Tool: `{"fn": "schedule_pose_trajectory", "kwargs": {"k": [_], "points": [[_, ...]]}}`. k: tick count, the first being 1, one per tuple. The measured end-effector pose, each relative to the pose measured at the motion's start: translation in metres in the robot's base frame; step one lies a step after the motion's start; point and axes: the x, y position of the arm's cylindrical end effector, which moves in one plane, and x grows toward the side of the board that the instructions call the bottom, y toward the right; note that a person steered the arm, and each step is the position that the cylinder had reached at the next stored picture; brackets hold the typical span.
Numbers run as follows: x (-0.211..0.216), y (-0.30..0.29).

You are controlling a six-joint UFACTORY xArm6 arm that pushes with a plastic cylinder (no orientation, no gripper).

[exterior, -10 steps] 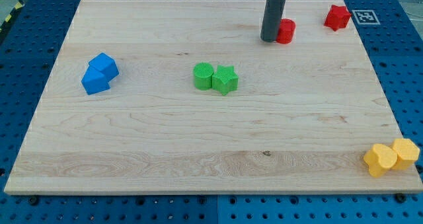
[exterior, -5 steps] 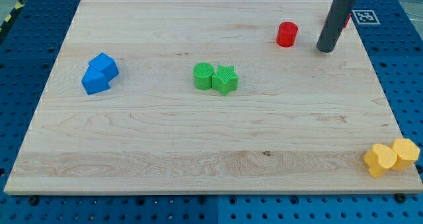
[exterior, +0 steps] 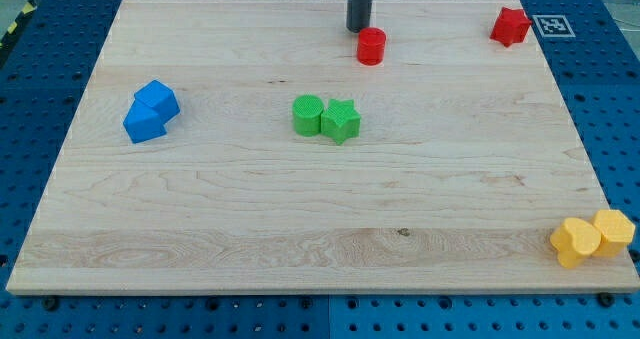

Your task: Move the red circle to the center right of the board

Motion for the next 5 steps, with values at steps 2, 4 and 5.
{"fn": "schedule_pose_trajectory", "kwargs": {"k": [2, 4, 5], "points": [[0.089, 0.074], [0.080, 0.041], [0.100, 0.038]]}}
